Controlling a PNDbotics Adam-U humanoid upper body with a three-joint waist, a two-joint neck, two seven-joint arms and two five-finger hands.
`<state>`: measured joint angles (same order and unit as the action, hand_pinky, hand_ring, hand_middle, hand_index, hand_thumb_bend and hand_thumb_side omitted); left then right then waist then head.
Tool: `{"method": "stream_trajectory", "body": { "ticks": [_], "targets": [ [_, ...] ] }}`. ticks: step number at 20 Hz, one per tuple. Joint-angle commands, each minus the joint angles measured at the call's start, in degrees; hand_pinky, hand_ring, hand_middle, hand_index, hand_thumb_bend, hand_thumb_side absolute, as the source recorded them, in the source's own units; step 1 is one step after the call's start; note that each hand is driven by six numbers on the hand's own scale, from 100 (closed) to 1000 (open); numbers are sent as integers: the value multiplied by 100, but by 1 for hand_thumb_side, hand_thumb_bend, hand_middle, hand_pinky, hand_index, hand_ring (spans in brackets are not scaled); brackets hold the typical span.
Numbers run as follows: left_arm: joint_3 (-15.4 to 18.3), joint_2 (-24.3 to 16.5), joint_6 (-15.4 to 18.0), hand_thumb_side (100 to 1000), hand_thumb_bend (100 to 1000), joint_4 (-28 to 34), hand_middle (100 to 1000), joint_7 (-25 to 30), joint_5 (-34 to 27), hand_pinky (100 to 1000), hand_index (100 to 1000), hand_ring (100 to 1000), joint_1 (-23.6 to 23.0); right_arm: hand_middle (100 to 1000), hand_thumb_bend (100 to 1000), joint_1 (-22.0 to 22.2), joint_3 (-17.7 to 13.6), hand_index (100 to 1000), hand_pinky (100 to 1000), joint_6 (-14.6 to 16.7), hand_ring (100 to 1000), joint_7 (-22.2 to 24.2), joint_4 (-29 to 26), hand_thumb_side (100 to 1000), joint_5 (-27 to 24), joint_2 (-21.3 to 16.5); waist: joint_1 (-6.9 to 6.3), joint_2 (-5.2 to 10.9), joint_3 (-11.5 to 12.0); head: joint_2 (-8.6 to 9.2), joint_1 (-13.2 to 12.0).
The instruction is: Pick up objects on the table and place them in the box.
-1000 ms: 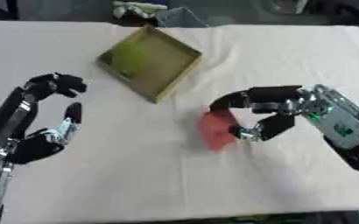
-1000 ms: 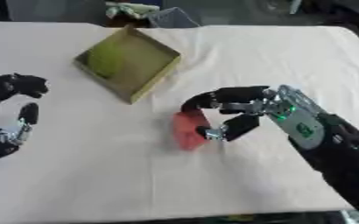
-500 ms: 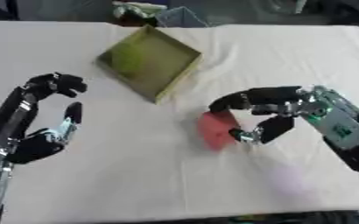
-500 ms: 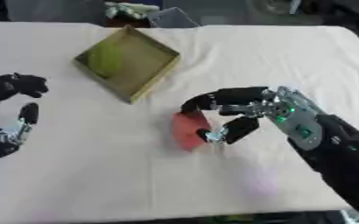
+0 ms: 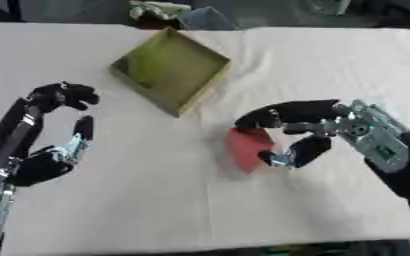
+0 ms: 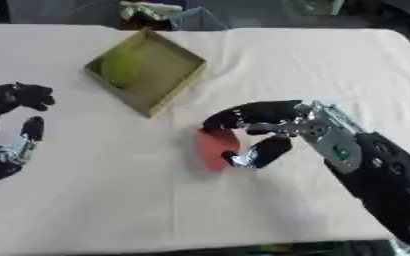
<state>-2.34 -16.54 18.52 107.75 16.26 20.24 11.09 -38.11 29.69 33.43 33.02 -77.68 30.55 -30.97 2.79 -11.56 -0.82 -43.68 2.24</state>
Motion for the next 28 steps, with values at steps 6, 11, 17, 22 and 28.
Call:
{"method": "stream_trajectory", "body": {
  "ticks": [6, 11, 17, 22, 28],
  "targets": [
    [16, -105, 12, 578, 100, 78, 635, 23, -41, 676, 755, 814, 55, 977, 100, -124, -42, 1000, 980, 1193, 1000, 986, 65, 788, 282, 26, -23, 87, 15, -4, -6],
    [13, -105, 19, 579, 100, 77, 635, 35, -48, 676, 755, 815, 59, 977, 100, -133, -25, 1000, 979, 1228, 998, 923, 149, 781, 399, 74, -29, 79, 21, -11, -3],
    [11, -102, 24, 580, 100, 79, 635, 48, -57, 676, 755, 815, 62, 957, 100, -125, -53, 1000, 967, 1231, 978, 825, 255, 645, 541, 126, -33, 76, 21, -18, -2],
    [16, -102, 22, 582, 100, 80, 636, 49, -55, 676, 756, 815, 57, 961, 100, -54, -100, 1000, 962, 1237, 975, 563, 193, 608, 624, 67, -31, 70, 21, -18, -4],
    [19, -99, 22, 582, 100, 81, 636, 52, -60, 675, 756, 816, 57, 868, 100, 25, -95, 1000, 935, 1223, 919, 383, 144, 441, 720, 32, -26, 63, 29, -13, 1]
  ]
}}
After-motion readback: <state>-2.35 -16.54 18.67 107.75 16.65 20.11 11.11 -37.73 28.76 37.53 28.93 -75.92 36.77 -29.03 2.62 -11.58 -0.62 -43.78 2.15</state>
